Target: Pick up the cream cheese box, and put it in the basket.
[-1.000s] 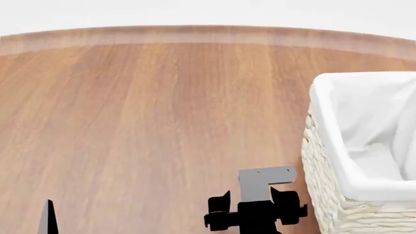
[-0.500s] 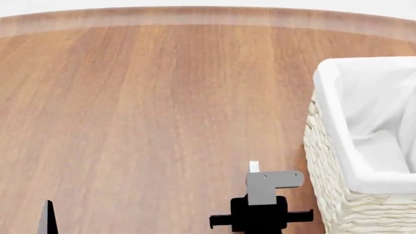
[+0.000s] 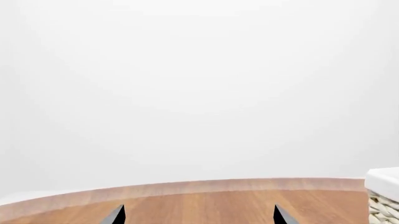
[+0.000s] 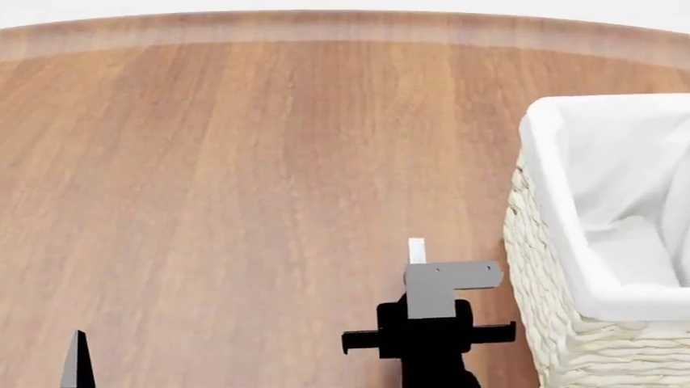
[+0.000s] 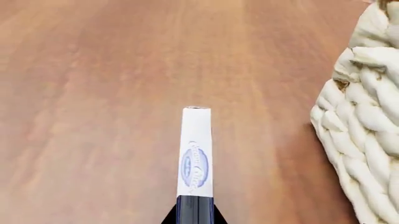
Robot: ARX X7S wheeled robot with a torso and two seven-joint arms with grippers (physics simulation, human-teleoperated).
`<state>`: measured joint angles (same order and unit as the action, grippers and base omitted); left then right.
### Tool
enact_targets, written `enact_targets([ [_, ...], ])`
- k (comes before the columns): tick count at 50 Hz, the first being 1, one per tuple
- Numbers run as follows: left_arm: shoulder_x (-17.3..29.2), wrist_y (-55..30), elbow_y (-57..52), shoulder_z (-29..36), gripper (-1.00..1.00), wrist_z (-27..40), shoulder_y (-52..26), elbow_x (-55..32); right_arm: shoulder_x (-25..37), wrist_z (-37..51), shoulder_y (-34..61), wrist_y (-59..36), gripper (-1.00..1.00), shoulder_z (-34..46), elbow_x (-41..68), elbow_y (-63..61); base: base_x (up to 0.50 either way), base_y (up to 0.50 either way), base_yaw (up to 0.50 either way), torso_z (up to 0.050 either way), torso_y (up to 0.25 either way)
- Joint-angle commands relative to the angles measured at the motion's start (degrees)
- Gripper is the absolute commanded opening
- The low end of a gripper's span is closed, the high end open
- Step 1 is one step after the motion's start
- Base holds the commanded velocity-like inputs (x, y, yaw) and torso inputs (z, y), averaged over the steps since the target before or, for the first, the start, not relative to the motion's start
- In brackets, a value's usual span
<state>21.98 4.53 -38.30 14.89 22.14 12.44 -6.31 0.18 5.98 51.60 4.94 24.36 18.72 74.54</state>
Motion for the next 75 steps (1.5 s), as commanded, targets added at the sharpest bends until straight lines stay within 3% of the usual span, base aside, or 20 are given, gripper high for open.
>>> enact_targets([
  [1, 0.2, 0.1, 0.2, 0.1, 1.0, 0.1, -0.2, -0.3, 3.7, 5.0, 0.4, -5.4, -1.0, 10.4, 6.8, -16.8, 0.0, 0.0, 0.0, 0.0, 0.0],
  [4, 0.3, -0.1, 0.1, 0.1, 1.0, 0.1, -0.2, -0.4, 8.0, 9.0, -2.5, -13.6, -1.0, 10.9, 8.3, -33.9, 0.0, 0.0, 0.0, 0.0, 0.0],
  [14, 0.6, -0.7, 0.4, 0.7, 1.0, -0.2, -0.5, -0.6, 17.2, 18.8, -4.1, -29.6, -1.0, 10.2, 12.3, -69.0, 0.0, 0.0, 0.0, 0.0, 0.0],
  [39, 1.1, -0.4, 0.2, 1.6, 1.0, 0.0, -0.1, 0.1, 25.9, 28.5, 0.3, -44.6, -1.0, 4.5, 20.8, -99.5, 0.0, 0.0, 0.0, 0.0, 0.236],
  [48, 1.0, -0.1, 0.1, 1.6, 1.0, 0.4, -0.1, 0.3, 30.1, 26.5, 1.9, -45.3, -1.0, 0.8, 23.0, -98.4, 0.0, 0.0, 0.0, 0.0, 0.054],
  [59, 1.1, -0.6, -0.2, 1.7, 1.0, 0.6, -0.2, 0.1, 40.5, 12.1, 3.8, -44.6, -1.0, -1.7, 26.0, -89.2, 0.0, 0.0, 0.0, 0.0, 0.0],
  [68, 1.4, -0.8, -0.1, 1.3, 1.0, 0.8, -0.7, -0.5, 43.9, -3.2, 9.5, -43.1, -1.0, -0.1, 25.4, -74.2, 0.0, 0.0, 0.0, 0.0, 0.0],
  [75, 1.6, -0.8, -0.1, 1.2, 1.0, 0.7, -0.8, -1.0, 44.2, -8.3, 14.3, -45.0, -1.0, 1.3, 23.6, -60.7, 0.0, 0.0, 0.0, 0.0, 0.0],
])
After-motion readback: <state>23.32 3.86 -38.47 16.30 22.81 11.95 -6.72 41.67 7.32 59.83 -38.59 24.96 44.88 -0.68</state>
